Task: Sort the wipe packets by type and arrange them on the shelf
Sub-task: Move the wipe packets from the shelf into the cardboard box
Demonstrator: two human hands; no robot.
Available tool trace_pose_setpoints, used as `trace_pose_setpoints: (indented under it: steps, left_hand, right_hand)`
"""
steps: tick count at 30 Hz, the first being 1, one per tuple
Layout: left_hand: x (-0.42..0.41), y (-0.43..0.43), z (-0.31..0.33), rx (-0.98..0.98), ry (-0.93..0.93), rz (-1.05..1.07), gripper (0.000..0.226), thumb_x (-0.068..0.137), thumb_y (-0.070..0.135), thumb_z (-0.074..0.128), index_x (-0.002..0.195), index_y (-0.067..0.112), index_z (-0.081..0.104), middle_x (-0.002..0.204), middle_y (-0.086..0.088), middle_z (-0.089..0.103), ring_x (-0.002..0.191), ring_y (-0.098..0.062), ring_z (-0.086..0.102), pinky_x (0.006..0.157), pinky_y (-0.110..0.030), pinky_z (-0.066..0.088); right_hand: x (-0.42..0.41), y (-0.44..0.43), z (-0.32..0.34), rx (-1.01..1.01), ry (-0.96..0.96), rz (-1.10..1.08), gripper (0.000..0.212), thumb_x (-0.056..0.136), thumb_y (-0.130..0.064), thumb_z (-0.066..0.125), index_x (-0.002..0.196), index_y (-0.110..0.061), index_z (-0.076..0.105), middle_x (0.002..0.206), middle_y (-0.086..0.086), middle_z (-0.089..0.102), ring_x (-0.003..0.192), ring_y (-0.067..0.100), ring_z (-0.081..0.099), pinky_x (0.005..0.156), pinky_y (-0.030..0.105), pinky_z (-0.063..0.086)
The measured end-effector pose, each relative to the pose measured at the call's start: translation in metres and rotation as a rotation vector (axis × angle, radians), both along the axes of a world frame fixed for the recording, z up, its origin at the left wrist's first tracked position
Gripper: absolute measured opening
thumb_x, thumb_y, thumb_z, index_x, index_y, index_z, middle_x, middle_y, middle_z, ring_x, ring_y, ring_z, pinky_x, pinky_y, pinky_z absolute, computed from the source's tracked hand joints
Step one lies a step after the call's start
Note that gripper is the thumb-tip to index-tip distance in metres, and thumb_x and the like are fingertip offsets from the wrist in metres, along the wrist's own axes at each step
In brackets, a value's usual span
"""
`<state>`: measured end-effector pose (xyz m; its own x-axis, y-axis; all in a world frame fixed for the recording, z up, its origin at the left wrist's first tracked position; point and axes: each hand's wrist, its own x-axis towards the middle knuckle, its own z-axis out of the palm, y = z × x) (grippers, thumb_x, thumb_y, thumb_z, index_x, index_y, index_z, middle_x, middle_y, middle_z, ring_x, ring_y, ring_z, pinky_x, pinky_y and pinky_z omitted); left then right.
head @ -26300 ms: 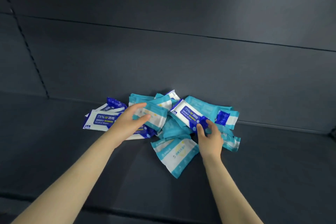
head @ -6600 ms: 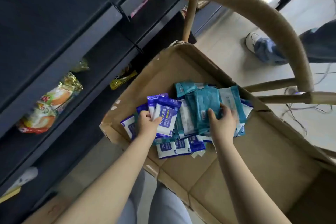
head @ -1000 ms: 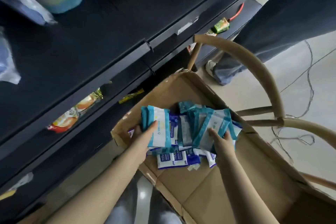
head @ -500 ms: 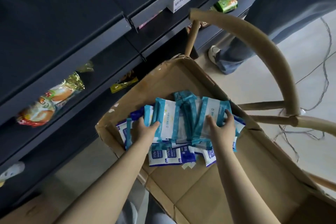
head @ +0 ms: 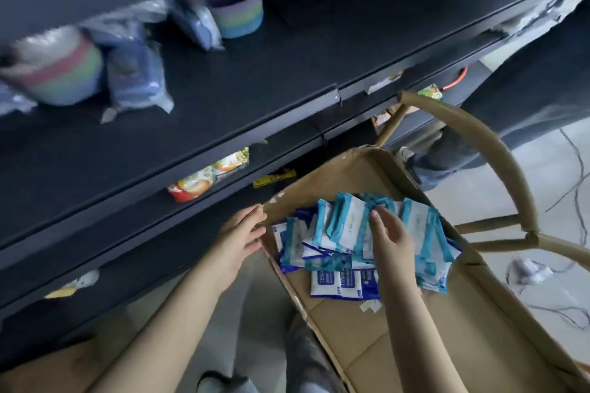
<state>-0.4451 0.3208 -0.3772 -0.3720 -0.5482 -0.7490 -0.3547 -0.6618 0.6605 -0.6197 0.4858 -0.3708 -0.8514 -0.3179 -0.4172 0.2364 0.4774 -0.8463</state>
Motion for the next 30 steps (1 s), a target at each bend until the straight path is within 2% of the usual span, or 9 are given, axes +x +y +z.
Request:
trace_pose_setpoints:
  steps: [2,4,6,8,13,16,20,25,30]
  left_hand:
    - [0.049,-0.010,0.036,-0.041,0.068,0.058,0.035,0.098,0.039,0.053,0.131,0.028,0.055,0.128,0.006,0.062,0.119,-0.017,0.057,0.097,-0.033,0.046]
    - [0.101,-0.017,0.076,-0.088,0.122,0.119,0.036,0.097,0.041,0.053,0.130,0.028,0.057,0.126,0.007,0.064,0.117,-0.016,0.059,0.097,-0.034,0.046]
    - [0.157,-0.020,0.116,-0.136,0.161,0.179,0.034,0.096,0.043,0.054,0.126,0.028,0.059,0.123,0.008,0.066,0.115,-0.015,0.060,0.094,-0.035,0.047]
    - [0.212,-0.020,0.154,-0.192,0.197,0.202,0.036,0.095,0.045,0.053,0.127,0.029,0.059,0.123,0.009,0.067,0.115,-0.015,0.061,0.093,-0.034,0.049]
    - [0.311,-0.026,0.239,-0.359,0.281,0.267,0.041,0.092,0.048,0.052,0.128,0.029,0.059,0.126,0.010,0.066,0.115,-0.014,0.063,0.095,-0.034,0.049]
    - [0.345,-0.037,0.284,-0.459,0.347,0.288,0.058,0.077,0.056,0.057,0.128,0.029,0.059,0.125,0.010,0.068,0.112,-0.013,0.066,0.095,-0.035,0.050]
    - [0.375,-0.068,0.331,-0.604,0.357,0.350,0.066,0.066,0.059,0.065,0.125,0.028,0.061,0.124,0.008,0.068,0.113,-0.017,0.065,0.099,-0.039,0.049]
    - [0.401,-0.129,0.352,-0.737,0.256,0.420,0.046,0.094,0.047,0.056,0.135,0.026,0.054,0.126,0.010,0.064,0.119,-0.012,0.059,0.104,-0.035,0.046]
    - [0.406,-0.199,0.354,-0.826,0.143,0.444,0.033,0.097,0.047,0.053,0.127,0.034,0.058,0.125,0.017,0.061,0.119,-0.002,0.054,0.109,-0.033,0.039]
  right_hand:
    - [0.044,-0.023,0.034,-0.102,-0.062,0.081,0.034,0.100,-0.035,0.055,0.130,-0.019,0.061,0.123,-0.007,0.064,0.111,0.007,0.060,0.087,0.020,0.046]
    - [0.091,-0.043,0.068,-0.174,-0.108,0.171,0.026,0.100,-0.035,0.055,0.122,-0.023,0.063,0.119,-0.003,0.066,0.111,0.011,0.062,0.089,0.025,0.048]
    - [0.139,-0.060,0.104,-0.236,-0.157,0.247,0.017,0.100,-0.036,0.056,0.113,-0.028,0.064,0.108,-0.004,0.069,0.102,0.011,0.064,0.087,0.027,0.049]
    - [0.182,-0.076,0.140,-0.319,-0.224,0.306,0.018,0.099,-0.034,0.057,0.111,-0.024,0.066,0.101,-0.005,0.069,0.099,0.013,0.063,0.087,0.029,0.047]
    - [0.259,-0.117,0.224,-0.433,-0.281,0.478,0.023,0.101,-0.036,0.052,0.116,-0.023,0.064,0.120,-0.006,0.066,0.118,0.021,0.060,0.104,0.038,0.045]
    - [0.286,-0.146,0.265,-0.491,-0.270,0.579,0.035,0.102,-0.040,0.049,0.128,-0.020,0.060,0.126,-0.006,0.066,0.118,0.020,0.061,0.105,0.039,0.046]
    - [0.309,-0.192,0.306,-0.546,-0.210,0.672,0.034,0.103,-0.043,0.046,0.124,-0.022,0.061,0.129,-0.005,0.065,0.117,0.020,0.062,0.101,0.036,0.048]
    - [0.321,-0.263,0.332,-0.551,-0.126,0.714,0.031,0.101,-0.042,0.050,0.122,-0.022,0.062,0.127,-0.006,0.064,0.118,0.021,0.060,0.106,0.039,0.045]
    - [0.313,-0.341,0.331,-0.470,-0.033,0.764,0.042,0.100,-0.044,0.051,0.133,-0.020,0.058,0.129,-0.007,0.060,0.122,0.016,0.055,0.107,0.036,0.042]
